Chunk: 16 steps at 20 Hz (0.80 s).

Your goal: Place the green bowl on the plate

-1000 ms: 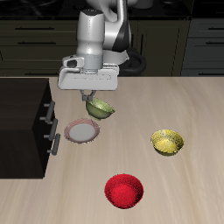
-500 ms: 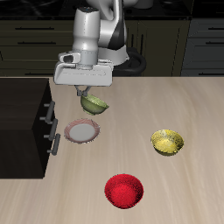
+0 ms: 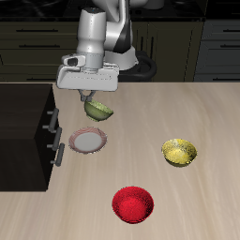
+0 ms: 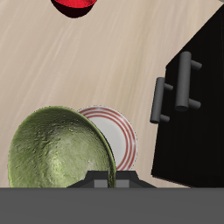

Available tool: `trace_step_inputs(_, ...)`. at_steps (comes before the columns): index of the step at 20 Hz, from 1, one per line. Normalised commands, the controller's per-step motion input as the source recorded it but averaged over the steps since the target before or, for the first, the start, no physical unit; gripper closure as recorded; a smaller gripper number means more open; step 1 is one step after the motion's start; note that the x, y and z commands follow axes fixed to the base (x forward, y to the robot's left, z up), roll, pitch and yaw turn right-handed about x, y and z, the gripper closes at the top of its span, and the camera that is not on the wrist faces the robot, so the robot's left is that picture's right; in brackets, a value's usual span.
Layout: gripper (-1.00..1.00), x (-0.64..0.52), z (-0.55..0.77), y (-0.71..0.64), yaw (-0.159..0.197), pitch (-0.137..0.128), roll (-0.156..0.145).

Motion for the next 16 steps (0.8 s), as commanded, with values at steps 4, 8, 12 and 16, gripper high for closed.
trace_step_inputs(4,1.0,-0.08,-0.08,0.03,0.029,-0.009,0.007)
trace_step_inputs(8,1.0,-0.1,-0.04,-0.02,0.014,-0.014,-0.012)
trace_step_inputs(12,1.0,-0.04,-0.17,-0.11,0.0,0.034,-0.011)
trace_step_inputs(16,1.0,-0.01,-0.12,-0.08,-0.004,0.014,-0.015)
